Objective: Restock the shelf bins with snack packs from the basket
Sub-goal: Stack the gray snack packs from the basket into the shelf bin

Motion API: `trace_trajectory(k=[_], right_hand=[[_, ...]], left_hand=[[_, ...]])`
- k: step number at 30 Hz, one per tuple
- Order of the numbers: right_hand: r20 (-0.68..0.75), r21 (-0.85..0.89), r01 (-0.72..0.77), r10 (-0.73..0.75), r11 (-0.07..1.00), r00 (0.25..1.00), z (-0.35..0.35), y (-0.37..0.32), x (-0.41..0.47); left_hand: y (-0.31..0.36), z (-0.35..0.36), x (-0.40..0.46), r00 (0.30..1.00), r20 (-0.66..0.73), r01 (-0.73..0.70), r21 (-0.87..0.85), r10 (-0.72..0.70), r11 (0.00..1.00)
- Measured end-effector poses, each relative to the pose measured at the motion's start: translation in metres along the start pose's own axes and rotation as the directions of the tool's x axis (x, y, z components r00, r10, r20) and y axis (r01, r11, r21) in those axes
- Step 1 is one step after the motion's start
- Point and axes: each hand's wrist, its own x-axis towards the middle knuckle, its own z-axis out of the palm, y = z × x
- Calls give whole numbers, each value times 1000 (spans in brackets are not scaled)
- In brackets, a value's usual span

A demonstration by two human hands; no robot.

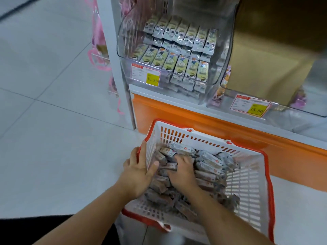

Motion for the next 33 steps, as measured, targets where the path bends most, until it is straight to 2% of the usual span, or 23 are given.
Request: trace_trajectory(k=[4,11,14,18,21,24,27,29,30,33], right_hand=[[-20,-154,-1,-3,988,1000,7,3,1],[-43,-187,-9,1,982,999,-10,3,-6],[-52,-101,3,-8,995,999,-27,1,-18],[50,69,39,-42,997,998,-75,-16,-43],[97,108,126,-136,986,986,-127,-38,-63],[85,92,263,-270,961,959,-182,-64,-90],[40,68,394,-397,917,917,-228,-82,-116],[-25,76,469,-469,880,883,-251,-91,-132],[-59,76,501,-497,862,866,-260,-94,-140],[-155,117,578,-560,808,814,-281,-103,-159]], left_hand=[[2,-1,0,1000,11,12,12,-13,1000],[7,-5,-1,998,48,50,40,-52,998],[11,-9,-4,997,57,53,49,-56,997],[13,-15,-6,992,67,99,122,-108,988],[28,-26,-10,987,-20,159,150,-158,976],[62,-56,-15,973,-157,175,23,-170,984],[107,-103,-24,998,-62,17,-218,-31,976],[137,-132,-37,995,55,-56,-407,85,912],[150,-146,-46,986,101,-76,-445,134,892],[174,-178,-73,950,162,-180,-409,266,894]])
